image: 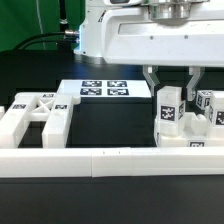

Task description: Assemble chair

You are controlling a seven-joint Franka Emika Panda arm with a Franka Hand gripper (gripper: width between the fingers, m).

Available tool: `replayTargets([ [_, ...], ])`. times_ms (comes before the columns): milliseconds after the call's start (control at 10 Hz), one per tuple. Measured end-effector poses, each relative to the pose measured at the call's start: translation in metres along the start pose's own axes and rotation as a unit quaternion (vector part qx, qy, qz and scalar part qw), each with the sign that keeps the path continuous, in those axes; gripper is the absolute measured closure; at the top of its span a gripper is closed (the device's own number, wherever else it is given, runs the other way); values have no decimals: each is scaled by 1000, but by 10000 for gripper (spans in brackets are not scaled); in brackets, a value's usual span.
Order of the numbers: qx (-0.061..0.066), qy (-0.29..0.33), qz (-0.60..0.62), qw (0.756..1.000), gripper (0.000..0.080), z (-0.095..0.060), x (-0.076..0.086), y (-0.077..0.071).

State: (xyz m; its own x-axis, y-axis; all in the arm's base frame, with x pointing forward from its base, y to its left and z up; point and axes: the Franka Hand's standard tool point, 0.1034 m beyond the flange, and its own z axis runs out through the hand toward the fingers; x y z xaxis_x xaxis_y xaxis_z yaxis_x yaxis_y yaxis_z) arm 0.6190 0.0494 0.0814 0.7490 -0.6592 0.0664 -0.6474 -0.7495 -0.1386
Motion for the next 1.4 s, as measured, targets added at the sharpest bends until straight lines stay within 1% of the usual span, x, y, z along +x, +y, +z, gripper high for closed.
replayTargets([
  [100, 1, -2, 63, 998, 514, 0, -1, -1],
  [200, -1, -4, 119, 993, 514, 0, -1, -2],
  [400, -4, -5, 164, 986, 514, 0, -1, -2],
  [500, -3, -6, 174, 985, 414, 0, -2, -3],
  [600, -4, -6, 150, 989, 414, 0, -2, -3],
  [700, -4, -7, 122, 993, 275, 1, -2, -2],
  [800, -5, -8, 105, 994, 189, 1, -3, -3],
  [900, -5, -7, 51, 999, 189, 0, -3, -3],
  [1000, -4, -7, -6, 1000, 158, 0, -2, -2],
  [1100, -3, -7, -59, 998, 152, 0, -2, -2],
  [1200, -5, -7, -104, 995, 152, 0, -2, -3],
  [1300, -8, -5, -165, 986, 151, 0, -2, -3],
  [1400, -7, -5, -209, 978, 151, 0, -2, -2],
])
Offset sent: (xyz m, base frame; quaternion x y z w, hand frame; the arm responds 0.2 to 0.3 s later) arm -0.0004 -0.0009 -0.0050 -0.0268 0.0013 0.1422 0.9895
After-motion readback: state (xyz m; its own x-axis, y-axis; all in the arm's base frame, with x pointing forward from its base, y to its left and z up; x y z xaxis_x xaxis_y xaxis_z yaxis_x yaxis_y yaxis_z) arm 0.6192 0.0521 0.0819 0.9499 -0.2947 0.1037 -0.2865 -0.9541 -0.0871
